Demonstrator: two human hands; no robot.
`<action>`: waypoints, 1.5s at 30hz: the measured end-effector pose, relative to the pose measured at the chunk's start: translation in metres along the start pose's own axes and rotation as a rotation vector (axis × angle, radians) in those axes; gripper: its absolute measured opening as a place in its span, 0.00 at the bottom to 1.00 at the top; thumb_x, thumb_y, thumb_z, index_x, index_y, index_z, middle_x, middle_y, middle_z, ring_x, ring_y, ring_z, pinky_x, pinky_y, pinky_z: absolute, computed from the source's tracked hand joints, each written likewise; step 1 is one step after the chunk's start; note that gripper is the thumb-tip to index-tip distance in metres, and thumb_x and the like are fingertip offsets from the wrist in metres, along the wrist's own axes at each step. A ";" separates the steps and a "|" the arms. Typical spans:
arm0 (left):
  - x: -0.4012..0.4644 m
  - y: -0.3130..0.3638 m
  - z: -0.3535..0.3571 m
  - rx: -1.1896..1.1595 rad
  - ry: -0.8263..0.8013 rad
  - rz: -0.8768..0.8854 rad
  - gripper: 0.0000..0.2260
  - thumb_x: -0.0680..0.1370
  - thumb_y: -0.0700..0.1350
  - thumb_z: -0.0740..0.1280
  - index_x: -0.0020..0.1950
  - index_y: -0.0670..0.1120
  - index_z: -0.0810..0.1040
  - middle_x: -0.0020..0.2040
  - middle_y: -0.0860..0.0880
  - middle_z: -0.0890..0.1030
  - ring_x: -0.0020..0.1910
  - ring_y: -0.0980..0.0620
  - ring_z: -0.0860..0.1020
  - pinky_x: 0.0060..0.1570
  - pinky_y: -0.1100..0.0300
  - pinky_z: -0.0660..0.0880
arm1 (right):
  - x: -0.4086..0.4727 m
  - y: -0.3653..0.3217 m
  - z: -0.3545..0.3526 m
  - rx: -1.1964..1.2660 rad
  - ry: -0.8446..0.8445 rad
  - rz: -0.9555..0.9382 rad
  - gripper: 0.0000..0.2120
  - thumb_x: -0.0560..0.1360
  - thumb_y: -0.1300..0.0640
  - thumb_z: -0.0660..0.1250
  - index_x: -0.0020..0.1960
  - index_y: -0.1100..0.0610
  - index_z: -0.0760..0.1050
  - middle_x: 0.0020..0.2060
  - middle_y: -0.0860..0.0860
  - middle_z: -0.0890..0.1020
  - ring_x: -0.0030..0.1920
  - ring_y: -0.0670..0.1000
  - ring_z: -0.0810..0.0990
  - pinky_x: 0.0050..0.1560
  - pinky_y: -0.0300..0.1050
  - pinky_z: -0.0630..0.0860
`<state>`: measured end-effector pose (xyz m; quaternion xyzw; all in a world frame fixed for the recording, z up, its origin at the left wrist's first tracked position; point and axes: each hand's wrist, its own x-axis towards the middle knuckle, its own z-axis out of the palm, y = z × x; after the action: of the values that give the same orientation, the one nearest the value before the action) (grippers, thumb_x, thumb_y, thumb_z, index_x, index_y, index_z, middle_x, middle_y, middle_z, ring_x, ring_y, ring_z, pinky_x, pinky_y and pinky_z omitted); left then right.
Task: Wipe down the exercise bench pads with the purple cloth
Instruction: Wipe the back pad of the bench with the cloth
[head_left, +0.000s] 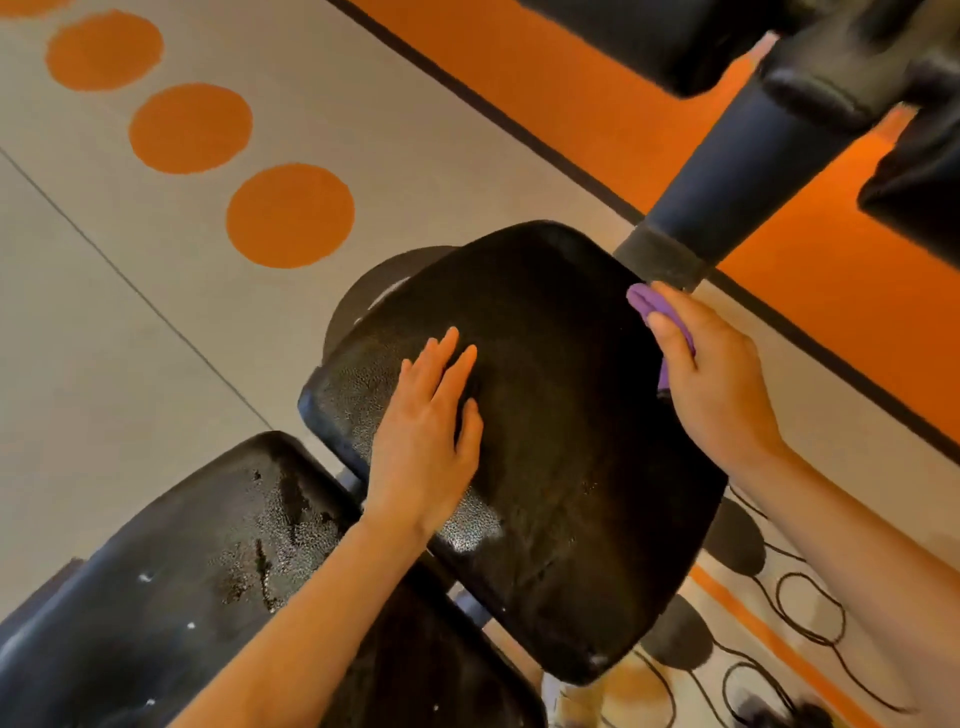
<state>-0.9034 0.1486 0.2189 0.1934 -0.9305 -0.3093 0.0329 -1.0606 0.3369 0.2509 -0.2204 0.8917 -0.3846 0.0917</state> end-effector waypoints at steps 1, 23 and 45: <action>0.001 -0.005 -0.003 0.002 0.009 -0.014 0.22 0.82 0.45 0.58 0.77 0.48 0.63 0.79 0.51 0.58 0.79 0.51 0.55 0.77 0.59 0.44 | 0.005 -0.007 0.005 -0.007 -0.016 -0.009 0.17 0.83 0.54 0.55 0.69 0.53 0.72 0.63 0.45 0.78 0.64 0.39 0.74 0.61 0.25 0.69; 0.079 -0.047 -0.002 0.163 0.130 -0.247 0.24 0.83 0.49 0.52 0.78 0.42 0.59 0.79 0.44 0.60 0.79 0.46 0.56 0.78 0.48 0.50 | 0.161 -0.009 0.088 -0.121 -0.349 -0.077 0.21 0.82 0.50 0.54 0.74 0.52 0.65 0.71 0.46 0.70 0.71 0.43 0.66 0.65 0.22 0.58; 0.094 -0.066 -0.011 0.225 -0.051 -0.452 0.24 0.82 0.55 0.48 0.70 0.46 0.73 0.63 0.46 0.79 0.65 0.46 0.77 0.74 0.50 0.59 | 0.187 -0.015 0.132 -0.342 -0.531 -0.412 0.17 0.82 0.48 0.51 0.59 0.48 0.76 0.51 0.40 0.79 0.54 0.38 0.74 0.67 0.35 0.66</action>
<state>-0.9661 0.0581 0.1840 0.3910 -0.8928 -0.2081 -0.0820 -1.1773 0.1560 0.1724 -0.4991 0.8252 -0.1702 0.2022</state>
